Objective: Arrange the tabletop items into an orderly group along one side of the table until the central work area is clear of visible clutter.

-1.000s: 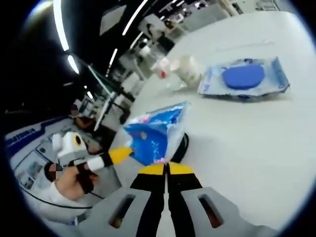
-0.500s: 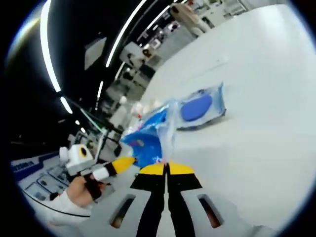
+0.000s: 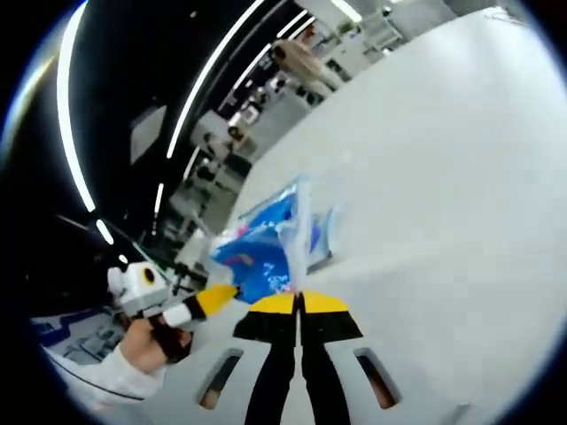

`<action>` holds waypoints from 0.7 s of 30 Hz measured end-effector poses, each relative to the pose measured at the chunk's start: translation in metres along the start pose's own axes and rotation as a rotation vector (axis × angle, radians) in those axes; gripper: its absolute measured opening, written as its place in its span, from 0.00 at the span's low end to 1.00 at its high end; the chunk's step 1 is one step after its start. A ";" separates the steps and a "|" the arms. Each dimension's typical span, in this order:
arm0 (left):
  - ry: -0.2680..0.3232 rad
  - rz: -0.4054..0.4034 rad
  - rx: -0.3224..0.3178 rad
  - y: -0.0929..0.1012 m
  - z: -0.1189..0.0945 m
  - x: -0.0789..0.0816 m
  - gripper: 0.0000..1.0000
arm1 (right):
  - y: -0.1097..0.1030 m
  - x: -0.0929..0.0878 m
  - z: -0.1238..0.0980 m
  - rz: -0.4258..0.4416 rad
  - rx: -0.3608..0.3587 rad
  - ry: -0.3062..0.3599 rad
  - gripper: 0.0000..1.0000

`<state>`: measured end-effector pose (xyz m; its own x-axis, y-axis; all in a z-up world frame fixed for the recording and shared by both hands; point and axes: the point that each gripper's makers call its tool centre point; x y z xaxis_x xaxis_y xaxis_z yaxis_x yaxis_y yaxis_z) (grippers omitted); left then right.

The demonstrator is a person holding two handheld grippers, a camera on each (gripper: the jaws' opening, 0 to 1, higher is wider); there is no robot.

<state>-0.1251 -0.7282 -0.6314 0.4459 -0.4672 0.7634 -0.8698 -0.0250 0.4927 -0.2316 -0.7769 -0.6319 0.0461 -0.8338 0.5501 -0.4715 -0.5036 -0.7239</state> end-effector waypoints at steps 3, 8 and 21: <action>-0.005 0.028 -0.021 0.010 0.008 0.011 0.00 | 0.001 0.019 -0.005 -0.051 -0.015 0.010 0.00; -0.013 0.036 -0.041 0.019 0.024 0.026 0.00 | 0.002 0.048 -0.009 -0.079 -0.024 0.035 0.00; -0.077 -0.023 0.027 0.009 0.055 0.024 0.00 | 0.024 0.068 0.011 -0.146 -0.084 -0.003 0.00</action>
Point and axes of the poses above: the point that each gripper's makers call its tool centre point, and the gripper's own axes: z roughly forward along the fingers, y roughly to its right, x roughly out of its top, and after that the axes turned 4 degrees about y, right-handed
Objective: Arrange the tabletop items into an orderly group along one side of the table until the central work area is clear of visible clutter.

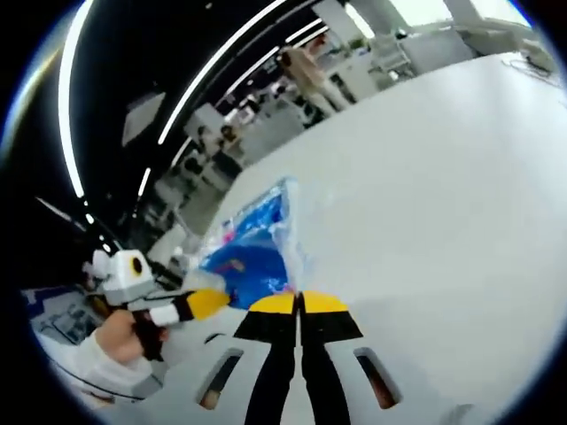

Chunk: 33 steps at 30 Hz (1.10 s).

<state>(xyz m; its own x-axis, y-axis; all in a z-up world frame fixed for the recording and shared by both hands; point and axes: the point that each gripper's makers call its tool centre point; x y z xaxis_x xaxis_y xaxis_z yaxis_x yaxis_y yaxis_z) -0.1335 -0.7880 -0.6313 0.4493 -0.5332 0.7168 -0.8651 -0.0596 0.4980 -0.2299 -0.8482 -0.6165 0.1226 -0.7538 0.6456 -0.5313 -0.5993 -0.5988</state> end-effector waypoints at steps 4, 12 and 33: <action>-0.036 -0.002 0.018 -0.009 0.011 -0.007 0.00 | 0.013 -0.008 0.010 0.024 -0.015 -0.024 0.00; -0.075 -0.181 0.080 -0.025 0.037 -0.021 0.00 | 0.040 -0.018 0.029 0.032 -0.047 -0.074 0.00; -0.146 -0.332 0.222 -0.057 0.084 -0.049 0.00 | 0.097 -0.038 0.075 0.091 -0.081 -0.184 0.00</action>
Point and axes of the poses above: the point that each gripper's makers call its tool centre point, and the gripper's own axes: z roughly forward along the fingers, y roughly to its right, x roughly out of its top, and after that the axes turned 4 degrees about y, right-handed
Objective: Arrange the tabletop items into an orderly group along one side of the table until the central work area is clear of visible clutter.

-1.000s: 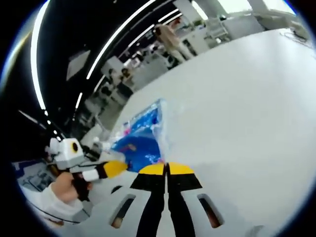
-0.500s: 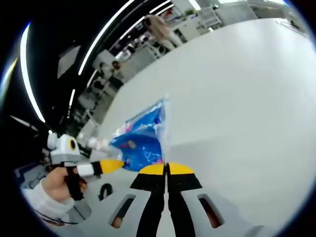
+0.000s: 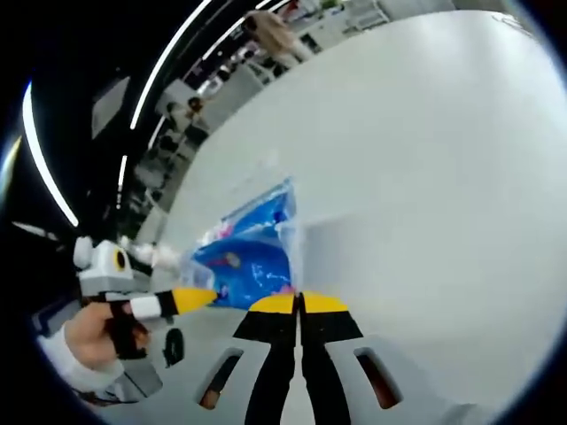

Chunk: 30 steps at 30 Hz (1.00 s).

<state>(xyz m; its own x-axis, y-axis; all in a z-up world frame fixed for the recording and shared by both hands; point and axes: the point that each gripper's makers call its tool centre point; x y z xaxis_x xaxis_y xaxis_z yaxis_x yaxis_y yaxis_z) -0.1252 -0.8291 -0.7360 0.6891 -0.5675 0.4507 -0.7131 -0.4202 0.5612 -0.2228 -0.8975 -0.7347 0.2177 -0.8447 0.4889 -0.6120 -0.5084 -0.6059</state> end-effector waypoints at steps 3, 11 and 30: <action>-0.008 0.004 0.013 -0.001 0.005 -0.003 0.00 | 0.005 -0.002 0.004 0.004 -0.001 -0.012 0.00; -0.018 -0.030 0.051 -0.011 0.010 -0.011 0.00 | 0.014 -0.011 0.016 0.042 0.006 -0.040 0.00; -0.024 -0.090 0.063 -0.017 0.013 -0.012 0.00 | 0.019 -0.019 0.022 0.129 0.002 -0.033 0.00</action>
Point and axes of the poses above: the point that each gripper's makers call its tool centre point, and the gripper's own axes: z roughly forward along the fingers, y roughly to its right, x roughly out of its top, and after that the axes turned 4 degrees about y, right-handed
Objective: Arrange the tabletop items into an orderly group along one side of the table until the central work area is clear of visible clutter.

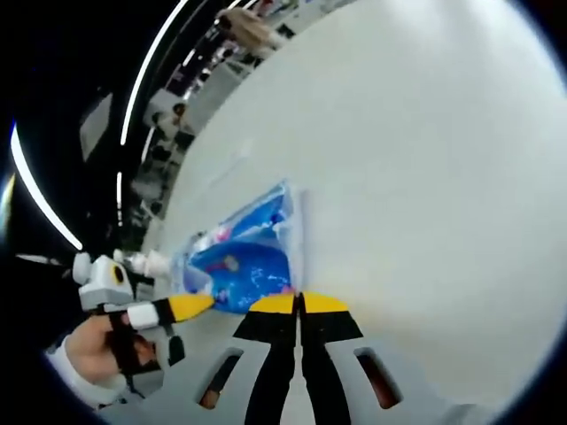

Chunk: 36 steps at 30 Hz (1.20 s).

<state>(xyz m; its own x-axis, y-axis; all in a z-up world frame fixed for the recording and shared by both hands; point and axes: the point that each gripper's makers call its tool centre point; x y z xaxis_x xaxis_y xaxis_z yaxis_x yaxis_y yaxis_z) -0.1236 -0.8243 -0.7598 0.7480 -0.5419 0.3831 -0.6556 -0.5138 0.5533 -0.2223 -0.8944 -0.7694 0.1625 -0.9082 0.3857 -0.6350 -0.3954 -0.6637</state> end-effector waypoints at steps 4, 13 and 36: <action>0.005 -0.028 -0.008 0.001 0.001 -0.001 0.00 | 0.001 0.001 0.000 0.006 -0.009 0.004 0.00; 0.006 -0.022 -0.006 0.002 0.001 -0.003 0.00 | 0.002 0.001 0.001 0.002 -0.009 0.008 0.00; -0.019 0.010 -0.103 0.007 -0.008 -0.028 0.06 | 0.000 0.003 0.007 -0.134 -0.017 0.000 0.00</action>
<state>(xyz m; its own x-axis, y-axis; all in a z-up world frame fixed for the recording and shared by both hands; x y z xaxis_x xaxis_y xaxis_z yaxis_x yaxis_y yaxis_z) -0.1486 -0.8075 -0.7608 0.7387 -0.5595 0.3759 -0.6483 -0.4373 0.6233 -0.2168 -0.8983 -0.7727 0.2469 -0.8476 0.4697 -0.6201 -0.5107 -0.5955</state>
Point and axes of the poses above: the point that each gripper's makers call its tool centre point, and the gripper's own axes: z roughly forward along the fingers, y roughly to its right, x roughly out of its top, and after that the axes turned 4 degrees about y, right-handed
